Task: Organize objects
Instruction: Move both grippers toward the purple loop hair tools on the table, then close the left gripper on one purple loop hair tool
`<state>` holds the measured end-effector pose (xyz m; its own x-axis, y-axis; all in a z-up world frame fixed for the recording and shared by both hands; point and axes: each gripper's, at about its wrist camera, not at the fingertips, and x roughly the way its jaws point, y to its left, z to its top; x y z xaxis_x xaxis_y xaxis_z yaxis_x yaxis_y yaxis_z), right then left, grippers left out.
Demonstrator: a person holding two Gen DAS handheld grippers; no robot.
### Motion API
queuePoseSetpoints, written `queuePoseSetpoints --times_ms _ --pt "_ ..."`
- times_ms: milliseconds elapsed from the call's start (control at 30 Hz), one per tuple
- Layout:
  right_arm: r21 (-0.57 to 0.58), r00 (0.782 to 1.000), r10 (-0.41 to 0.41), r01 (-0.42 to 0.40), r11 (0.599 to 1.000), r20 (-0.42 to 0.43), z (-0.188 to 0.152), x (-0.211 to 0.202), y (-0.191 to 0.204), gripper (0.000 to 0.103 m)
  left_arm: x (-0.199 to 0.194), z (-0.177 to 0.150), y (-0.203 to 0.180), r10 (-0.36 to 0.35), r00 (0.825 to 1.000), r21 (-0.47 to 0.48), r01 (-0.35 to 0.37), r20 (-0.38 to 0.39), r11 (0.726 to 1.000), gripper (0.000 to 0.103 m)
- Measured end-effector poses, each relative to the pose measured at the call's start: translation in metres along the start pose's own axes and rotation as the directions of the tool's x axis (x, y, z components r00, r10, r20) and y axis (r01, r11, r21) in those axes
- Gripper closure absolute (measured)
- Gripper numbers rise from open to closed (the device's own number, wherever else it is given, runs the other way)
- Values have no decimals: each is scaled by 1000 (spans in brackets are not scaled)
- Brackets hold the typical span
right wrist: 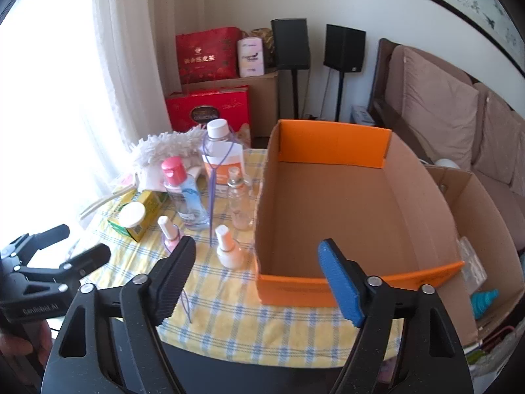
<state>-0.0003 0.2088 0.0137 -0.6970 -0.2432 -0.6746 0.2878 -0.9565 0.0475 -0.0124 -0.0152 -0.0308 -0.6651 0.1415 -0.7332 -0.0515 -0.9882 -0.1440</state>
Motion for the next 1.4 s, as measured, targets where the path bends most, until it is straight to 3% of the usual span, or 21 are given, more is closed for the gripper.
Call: queuePoseSetpoints --times_ms 67,167,233,400,667,733,1067,1267,1333,1400 --pt "-2 1000 22 -22 1000 -9 4 6 1 37 4 0 1 -18 1000 -5 18 -9 1000 1" --pt "9 998 62 -62 998 -30 14 17 1 51 16 -1 2 -49 998 -10 49 -40 999 11" --pt "18 996 79 -79 997 -38 20 23 0 55 26 -3 3 -78 995 -16 77 -63 997 14" --pt "7 996 85 -85 996 -32 28 27 4 56 52 -10 -2 -106 986 -20 104 -130 994 23" --pt "7 995 91 -91 996 -48 30 36 2 56 81 -16 -17 -164 968 -34 160 -188 986 26" --pt "11 995 89 -88 996 -50 29 37 0 56 89 -17 -20 -166 964 -38 162 -206 986 39" --pt "25 995 78 -76 997 -67 29 45 -10 62 111 -23 -19 -216 945 -106 195 -247 975 57" --pt "25 994 81 -80 996 -70 28 48 -9 62 114 -24 -15 -246 937 -150 214 -248 965 82" --pt "24 994 81 -79 997 -70 28 49 -9 62 115 -27 -15 -251 935 -159 216 -251 963 96" --pt "23 994 78 -77 997 -71 28 49 -9 62 114 -29 -14 -262 932 -171 224 -252 960 97"
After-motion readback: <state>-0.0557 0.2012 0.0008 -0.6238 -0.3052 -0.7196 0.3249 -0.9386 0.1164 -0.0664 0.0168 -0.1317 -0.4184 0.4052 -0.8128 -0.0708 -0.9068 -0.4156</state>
